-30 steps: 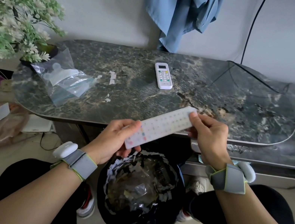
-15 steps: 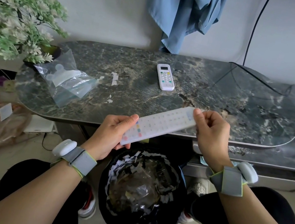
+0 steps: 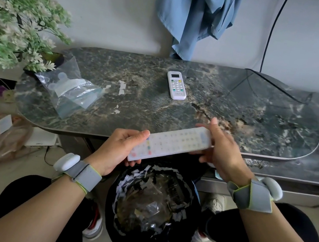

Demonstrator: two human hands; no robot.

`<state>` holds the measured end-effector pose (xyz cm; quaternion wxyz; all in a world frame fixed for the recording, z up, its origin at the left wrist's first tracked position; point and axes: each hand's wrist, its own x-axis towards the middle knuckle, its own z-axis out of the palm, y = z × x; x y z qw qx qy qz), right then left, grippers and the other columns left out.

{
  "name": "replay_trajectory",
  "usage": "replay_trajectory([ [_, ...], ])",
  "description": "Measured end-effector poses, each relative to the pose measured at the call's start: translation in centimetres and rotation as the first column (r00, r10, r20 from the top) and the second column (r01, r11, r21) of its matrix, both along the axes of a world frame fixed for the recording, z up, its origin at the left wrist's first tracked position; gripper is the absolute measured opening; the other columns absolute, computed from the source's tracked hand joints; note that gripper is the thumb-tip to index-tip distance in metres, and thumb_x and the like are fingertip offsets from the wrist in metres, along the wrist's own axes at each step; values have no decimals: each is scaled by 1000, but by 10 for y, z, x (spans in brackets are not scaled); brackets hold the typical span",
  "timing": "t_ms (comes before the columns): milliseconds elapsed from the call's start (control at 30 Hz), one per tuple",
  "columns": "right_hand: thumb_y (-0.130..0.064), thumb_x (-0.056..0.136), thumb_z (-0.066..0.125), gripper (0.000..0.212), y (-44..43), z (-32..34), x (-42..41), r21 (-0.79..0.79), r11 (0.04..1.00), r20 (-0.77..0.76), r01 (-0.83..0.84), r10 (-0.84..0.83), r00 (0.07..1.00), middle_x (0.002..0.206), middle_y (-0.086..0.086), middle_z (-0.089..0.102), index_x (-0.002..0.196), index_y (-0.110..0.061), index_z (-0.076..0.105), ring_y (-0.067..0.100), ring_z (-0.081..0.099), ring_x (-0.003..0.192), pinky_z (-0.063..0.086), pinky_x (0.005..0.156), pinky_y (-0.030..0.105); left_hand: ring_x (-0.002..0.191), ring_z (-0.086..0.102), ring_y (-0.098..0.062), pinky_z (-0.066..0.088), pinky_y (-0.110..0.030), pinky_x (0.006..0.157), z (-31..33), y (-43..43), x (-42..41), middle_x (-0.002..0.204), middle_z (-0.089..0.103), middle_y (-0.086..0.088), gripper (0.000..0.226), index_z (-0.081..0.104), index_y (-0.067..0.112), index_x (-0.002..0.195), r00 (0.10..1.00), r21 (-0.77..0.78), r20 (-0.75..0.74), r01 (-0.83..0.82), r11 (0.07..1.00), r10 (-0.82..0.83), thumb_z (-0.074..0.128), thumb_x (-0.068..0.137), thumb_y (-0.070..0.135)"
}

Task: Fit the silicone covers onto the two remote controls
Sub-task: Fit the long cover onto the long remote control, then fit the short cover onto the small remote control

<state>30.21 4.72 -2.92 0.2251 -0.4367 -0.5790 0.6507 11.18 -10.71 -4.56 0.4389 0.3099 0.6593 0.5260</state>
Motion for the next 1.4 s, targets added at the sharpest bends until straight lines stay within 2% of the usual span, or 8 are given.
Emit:
replay_trajectory([
  [167, -41, 101, 39, 39, -21, -15, -6, 359, 919, 255, -165, 73, 964, 47, 0, 59, 77, -11, 50, 17, 50, 34, 35, 36, 23, 33, 46, -25, 32, -22, 32, -12, 7, -2, 56, 50, -12, 43, 59, 3, 70, 955, 15, -247, -168, 986, 166, 59, 90, 41],
  [300, -42, 99, 43, 41, -14, -13, -2, 164, 970, 161, -182, 156, 975, 53, 12, 63, 81, -7, 55, 17, 43, 36, 31, 35, 20, 44, 50, -23, 37, -22, 33, -11, 15, -7, 57, 51, -7, 45, 55, 0, 64, 873, 105, -420, -226, 968, 249, 58, 93, 35],
  [467, -40, 100, 44, 40, 8, -9, 11, 5, 993, -41, 121, -121, 992, 60, 16, 64, 88, -6, 63, 13, 36, 36, 26, 36, 17, 48, 56, -20, 43, -31, 49, -12, 41, -19, 71, 64, -11, 35, 63, 8, 84, 839, 195, -390, -327, 925, 379, 44, 99, 33],
  [667, -29, 99, 50, 29, 48, 4, -4, -48, 957, -133, 286, -290, 948, 68, 13, 64, 85, -8, 64, 12, 42, 45, 29, 36, 19, 64, 59, -25, 45, -34, 60, -11, 80, -16, 69, 64, -8, 17, 65, 7, 79, 737, 170, -631, -173, 970, 242, 57, 91, 16],
  [833, -16, 95, 57, 25, 87, -9, -28, -36, 931, -97, 364, -366, 925, 51, 5, 60, 72, -8, 60, 13, 55, 37, 50, 43, 25, 89, 59, -31, 49, -38, 73, -12, 126, -22, 104, 59, -12, 19, 66, 13, 104, 598, 42, -796, -98, 994, 93, 58, 89, 20],
  [1033, -23, 89, 59, 20, 122, -41, -47, 203, 934, 111, 295, -322, 940, 68, 9, 67, 72, -15, 65, 28, 67, 58, 59, 70, 56, 114, 46, -35, 43, -47, 91, -25, 167, -29, 126, 48, -12, 45, 49, 21, 135, 455, -100, -887, -37, 994, -73, 55, 91, 28],
  [1200, -39, 81, 60, 28, 131, -37, -60, 376, 906, 218, 194, -290, 932, 88, 3, 73, 106, -28, 66, 25, 72, 70, 60, 73, 46, 109, 50, -36, 41, -45, 87, -32, 180, -31, 123, 54, -12, 40, 56, 19, 130, 399, -78, -915, -15, 997, -66, 58, 91, 24],
  [1400, -44, 85, 59, 37, 131, -37, -66, 524, 847, 380, 84, -321, 868, 108, 5, 71, 116, -25, 68, 28, 65, 100, 51, 88, 38, 106, 55, -36, 43, -46, 86, -38, 185, -37, 120, 60, -13, 34, 59, 13, 122, 412, 0, -911, 7, 1000, -3, 59, 88, 14],
])
